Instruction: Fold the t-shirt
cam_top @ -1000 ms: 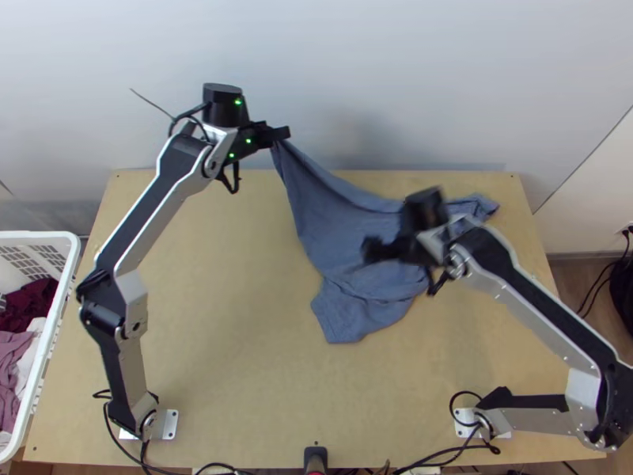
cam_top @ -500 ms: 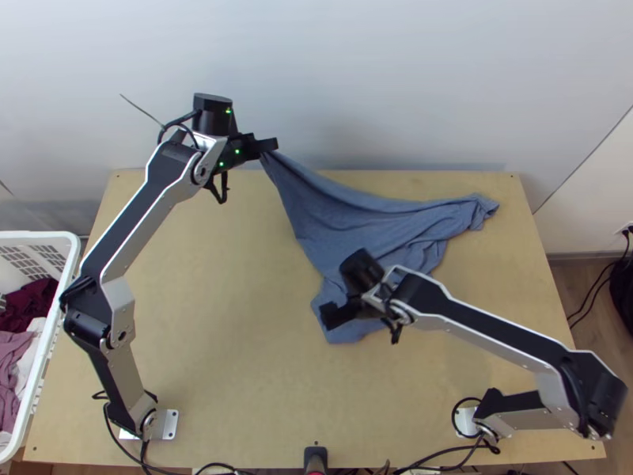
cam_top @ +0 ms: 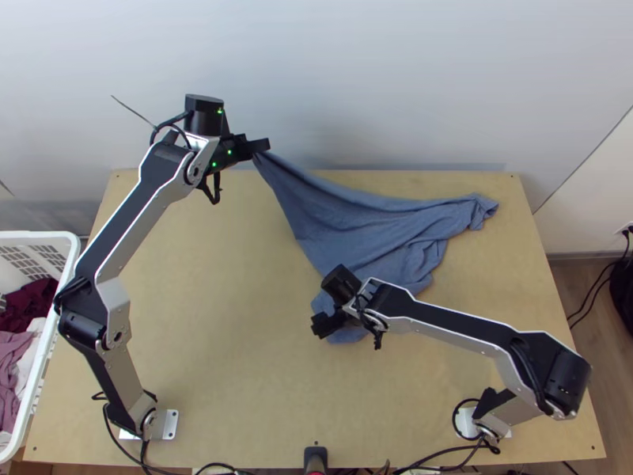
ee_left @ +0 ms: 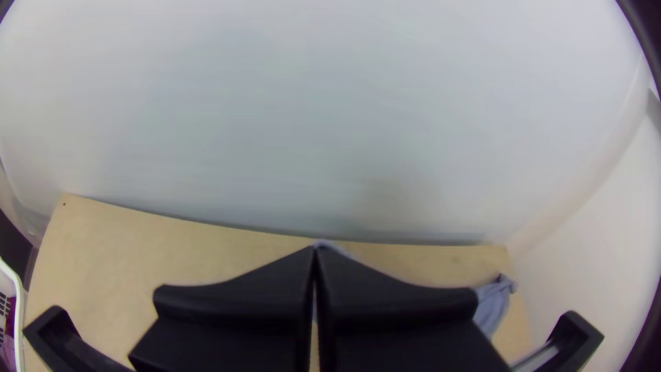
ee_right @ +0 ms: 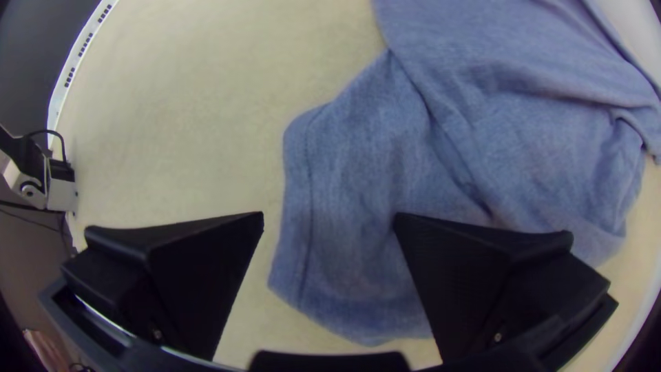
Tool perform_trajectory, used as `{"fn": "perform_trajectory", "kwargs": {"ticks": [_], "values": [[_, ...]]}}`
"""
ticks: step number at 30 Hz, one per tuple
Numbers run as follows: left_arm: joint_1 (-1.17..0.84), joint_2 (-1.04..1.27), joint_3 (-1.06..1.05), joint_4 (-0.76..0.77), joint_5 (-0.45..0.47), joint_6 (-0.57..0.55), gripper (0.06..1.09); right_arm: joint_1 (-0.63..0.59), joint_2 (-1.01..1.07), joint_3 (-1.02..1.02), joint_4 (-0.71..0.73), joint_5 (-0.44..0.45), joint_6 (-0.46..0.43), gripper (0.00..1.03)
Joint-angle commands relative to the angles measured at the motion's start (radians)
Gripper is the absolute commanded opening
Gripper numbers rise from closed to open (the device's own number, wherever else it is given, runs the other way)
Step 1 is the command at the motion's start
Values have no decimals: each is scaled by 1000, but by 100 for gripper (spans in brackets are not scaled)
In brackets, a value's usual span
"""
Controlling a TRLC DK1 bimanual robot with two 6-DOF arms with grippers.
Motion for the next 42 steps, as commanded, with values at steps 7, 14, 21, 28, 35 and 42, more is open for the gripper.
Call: {"fn": "perform_trajectory", "kwargs": {"ticks": [7, 14, 21, 28, 35, 42], "values": [[26, -5, -17, 4, 1, 1, 10, 12, 18, -55, 95, 98, -118, 9], [64, -53, -45, 2, 1, -7, 10, -60, -84, -36, 80, 151, -167, 3], [118, -157, -100, 1, 1, -8, 10, -320, -237, 158, -40, 144, -222, 3], [130, -266, -105, -13, -5, -13, 10, -458, -297, 431, -193, 146, -219, 3], [173, -390, -100, -71, -34, -25, 10, -524, -332, 669, -308, 207, -213, 3], [263, -527, -43, -119, -57, -22, 10, -548, -374, 830, -336, 292, -280, 3]]}}
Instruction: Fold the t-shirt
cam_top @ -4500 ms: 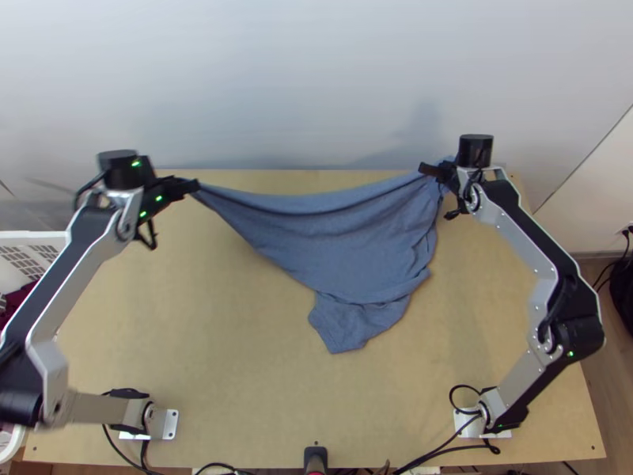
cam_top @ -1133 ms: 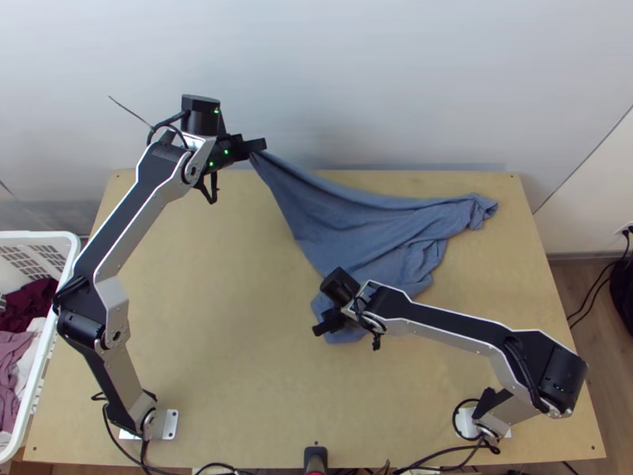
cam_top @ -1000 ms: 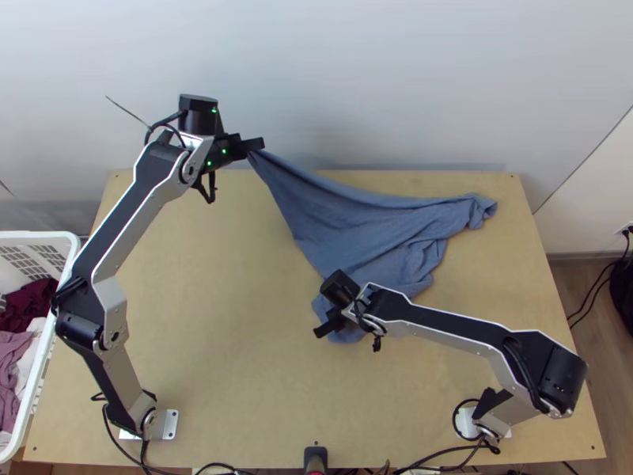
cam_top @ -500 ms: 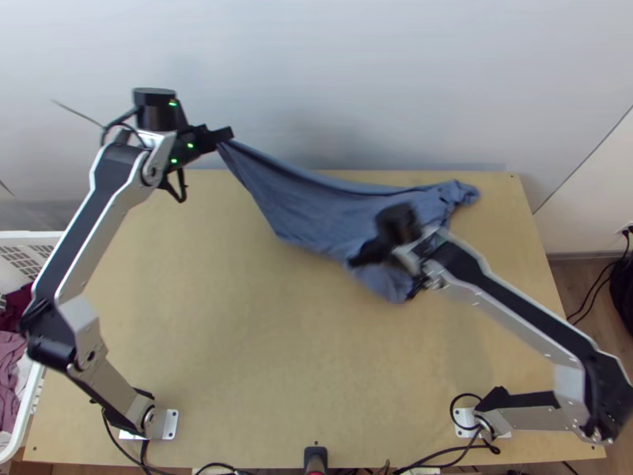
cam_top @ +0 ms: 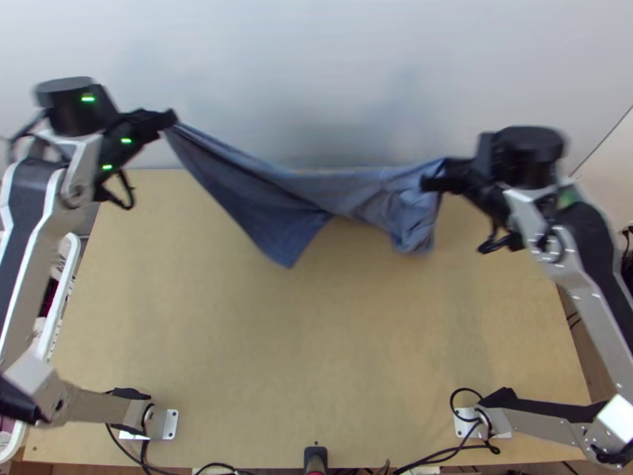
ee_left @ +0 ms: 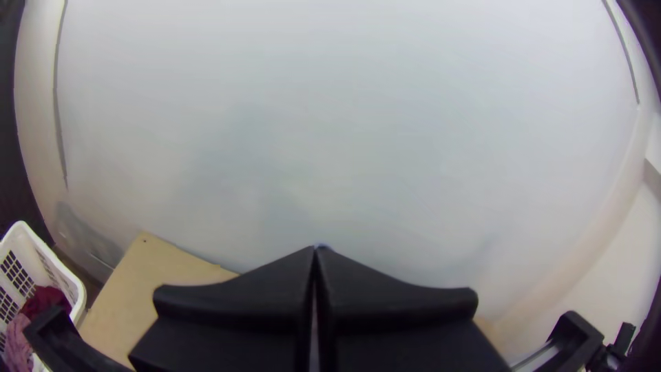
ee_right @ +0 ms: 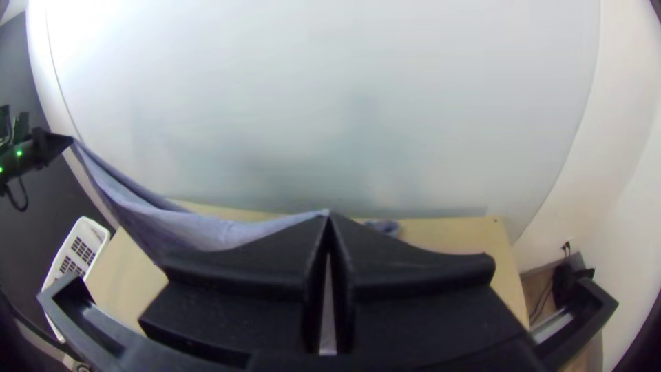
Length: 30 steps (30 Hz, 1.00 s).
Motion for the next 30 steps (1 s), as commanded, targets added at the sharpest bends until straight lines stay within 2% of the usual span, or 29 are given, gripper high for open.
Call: {"fn": "perform_trajectory", "kwargs": {"ticks": [1, 9, 13, 18, 21, 30], "values": [[88, -131, 67, -56, -20, 1, 10, -33, -41, 183, -37, 86, -57, 3], [123, -217, 185, -81, -83, 58, 10, -79, -31, 336, -37, 134, -73, 3], [115, -256, 229, -75, -124, 103, 10, -73, -29, 410, -17, 174, -136, 3], [108, -332, 265, -67, -130, 158, 10, -65, -69, 462, -17, 204, -192, 3], [74, -393, 265, -114, -124, 210, 10, -58, -109, 477, -28, 218, -253, 3], [51, -531, 282, -246, -98, 271, 10, -56, -255, 503, -53, 232, -415, 3]]}}
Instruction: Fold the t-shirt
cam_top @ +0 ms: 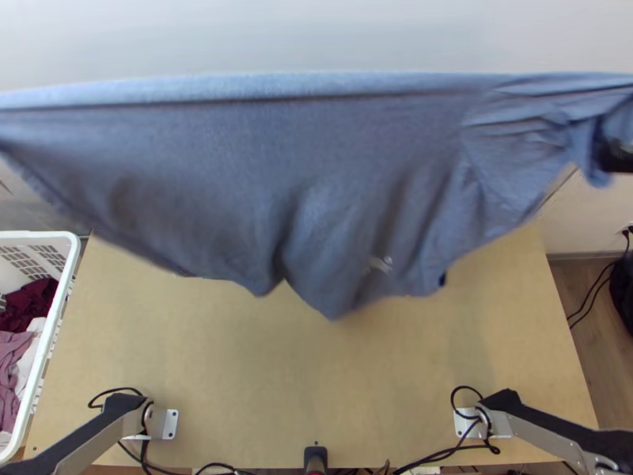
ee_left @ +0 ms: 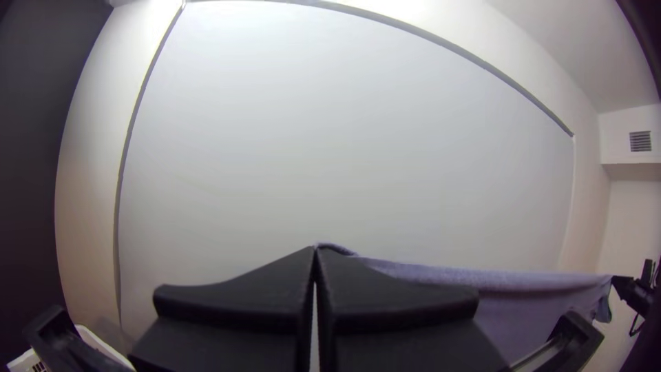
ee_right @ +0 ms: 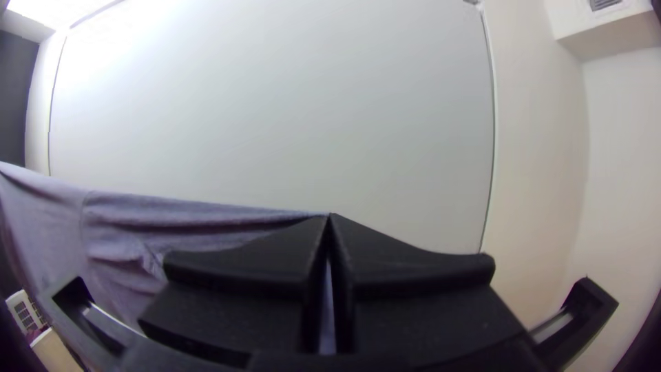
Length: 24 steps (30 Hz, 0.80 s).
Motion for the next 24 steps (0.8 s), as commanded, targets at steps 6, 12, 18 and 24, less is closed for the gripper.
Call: {"fn": "perform_trajectory", "kwargs": {"ticks": [6, 12, 18, 24], "values": [[3, -182, 19, -248, 119, 47, 10, 2, -189, 23, -207, 7, -82, 3], [80, -235, 16, -429, 268, 50, 10, -9, -227, 23, -401, -49, -6, 3], [98, -258, -160, -418, 289, -12, 10, -27, -227, -78, -459, -148, 103, 3], [99, -301, -493, -165, 288, -30, 10, 1, -235, -322, -286, -157, 139, 3]]}}
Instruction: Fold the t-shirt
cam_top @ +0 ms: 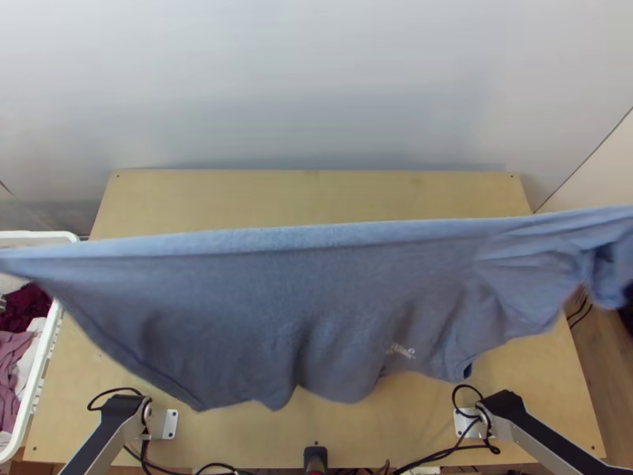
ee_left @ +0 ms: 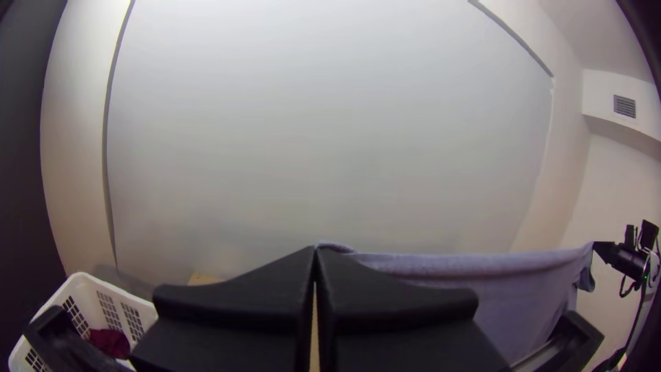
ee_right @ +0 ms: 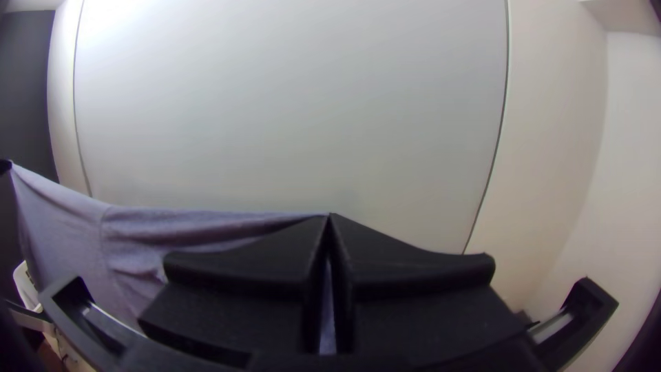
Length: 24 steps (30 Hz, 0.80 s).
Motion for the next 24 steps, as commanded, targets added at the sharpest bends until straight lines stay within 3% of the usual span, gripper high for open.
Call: {"fn": "perform_trajectory", "kwargs": {"ticks": [1, 13, 24], "values": [[11, -36, -312, 197, 21, -24, 10, 26, -11, -244, 142, -33, 57, 3], [11, 71, -724, 577, 21, -27, 10, 43, 145, -646, 569, -33, 65, 3], [71, 389, -827, 896, 20, -35, 10, -9, 518, -631, 837, -33, 65, 3]]}}
